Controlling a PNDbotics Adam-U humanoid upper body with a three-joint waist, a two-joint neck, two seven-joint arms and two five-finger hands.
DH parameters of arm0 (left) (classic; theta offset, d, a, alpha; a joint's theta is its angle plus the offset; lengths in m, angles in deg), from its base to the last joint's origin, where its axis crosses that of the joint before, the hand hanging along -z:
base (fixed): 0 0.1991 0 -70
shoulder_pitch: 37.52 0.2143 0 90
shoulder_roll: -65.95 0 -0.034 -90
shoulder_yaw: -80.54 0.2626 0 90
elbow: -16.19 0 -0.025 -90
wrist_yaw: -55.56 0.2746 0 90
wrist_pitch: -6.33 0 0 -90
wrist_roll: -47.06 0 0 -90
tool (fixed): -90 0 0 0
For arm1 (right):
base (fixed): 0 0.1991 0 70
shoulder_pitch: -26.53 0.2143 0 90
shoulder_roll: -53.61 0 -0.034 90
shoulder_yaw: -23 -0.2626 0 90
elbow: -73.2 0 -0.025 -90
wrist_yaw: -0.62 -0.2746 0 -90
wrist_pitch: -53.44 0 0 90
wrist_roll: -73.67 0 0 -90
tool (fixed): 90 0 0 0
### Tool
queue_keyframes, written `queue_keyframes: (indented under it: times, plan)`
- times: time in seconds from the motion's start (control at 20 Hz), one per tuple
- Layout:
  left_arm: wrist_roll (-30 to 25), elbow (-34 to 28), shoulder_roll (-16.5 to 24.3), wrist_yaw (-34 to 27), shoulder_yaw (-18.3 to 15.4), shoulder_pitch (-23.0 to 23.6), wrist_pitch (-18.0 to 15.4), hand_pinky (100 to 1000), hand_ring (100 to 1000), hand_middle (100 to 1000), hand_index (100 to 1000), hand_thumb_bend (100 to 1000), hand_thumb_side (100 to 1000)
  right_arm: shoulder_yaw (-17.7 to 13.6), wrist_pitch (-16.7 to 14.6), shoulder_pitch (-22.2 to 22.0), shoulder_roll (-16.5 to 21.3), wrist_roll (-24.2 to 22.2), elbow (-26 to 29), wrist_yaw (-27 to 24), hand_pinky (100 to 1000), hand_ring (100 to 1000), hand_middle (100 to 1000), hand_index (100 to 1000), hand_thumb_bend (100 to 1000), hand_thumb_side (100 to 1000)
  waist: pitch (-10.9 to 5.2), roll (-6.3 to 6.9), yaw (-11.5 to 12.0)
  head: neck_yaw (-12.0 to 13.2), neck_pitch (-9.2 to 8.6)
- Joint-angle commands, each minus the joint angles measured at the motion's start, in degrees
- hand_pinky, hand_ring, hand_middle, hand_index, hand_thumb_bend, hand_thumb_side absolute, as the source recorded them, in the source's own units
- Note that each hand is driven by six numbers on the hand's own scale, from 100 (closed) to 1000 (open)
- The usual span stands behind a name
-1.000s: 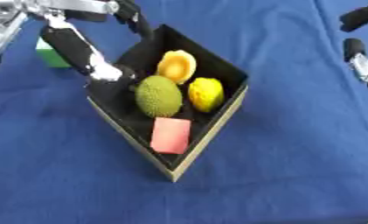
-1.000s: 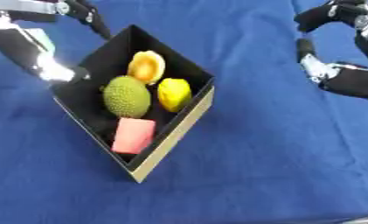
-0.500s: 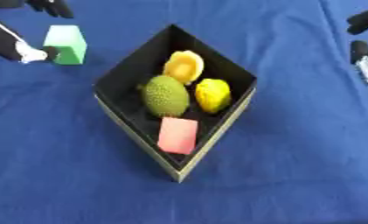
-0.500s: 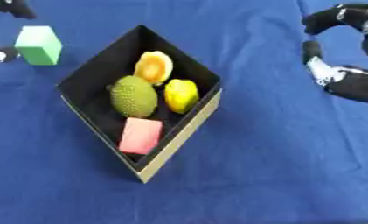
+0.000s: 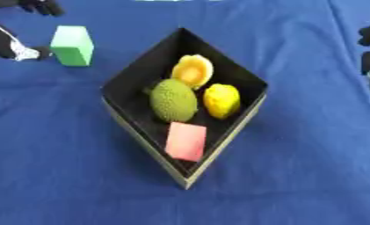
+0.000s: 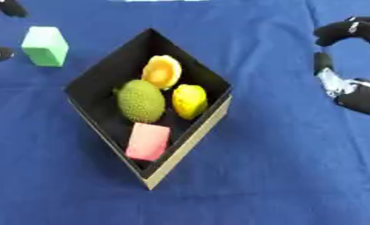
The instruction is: Pick up objects on the table and place them in the box.
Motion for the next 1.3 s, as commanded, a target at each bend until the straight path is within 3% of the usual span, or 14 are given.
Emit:
queue_keyframes:
  times: [0.05,0.3,0.6,1.3]
  plan:
    - [1.81,1.79,0.51,2.80,-1.41,-1.84,-0.39,936,915,837,902,453,100,-1.03,0.08,0.27,0.84,0.55,0.83,0.48,822,693,631,779,100,509,-0.88,-0.01,-0.21,0.39,-1.23]
    - [3.88,4.68,-1.06,6.60,-1.88,-2.92,-2.79,937,925,839,902,457,100,-1.08,-0.12,0.40,0.32,0.92,0.83,0.59,823,691,630,778,100,520,0.00,-0.03,-0.64,0.52,-2.09]
    - [3.83,8.00,-2.79,7.11,-2.22,-4.33,-4.96,932,921,828,901,434,100,-0.88,-0.12,0.97,-0.16,1.15,0.83,0.81,823,690,629,777,100,528,1.17,-0.04,-1.16,0.61,-2.77]
    - [3.87,14.86,-5.63,11.39,-3.60,-6.45,-6.50,916,907,813,888,367,100,-0.04,0.16,2.26,-1.50,1.68,0.83,1.35,821,682,622,771,100,557,3.88,-0.24,-2.13,1.09,-3.88]
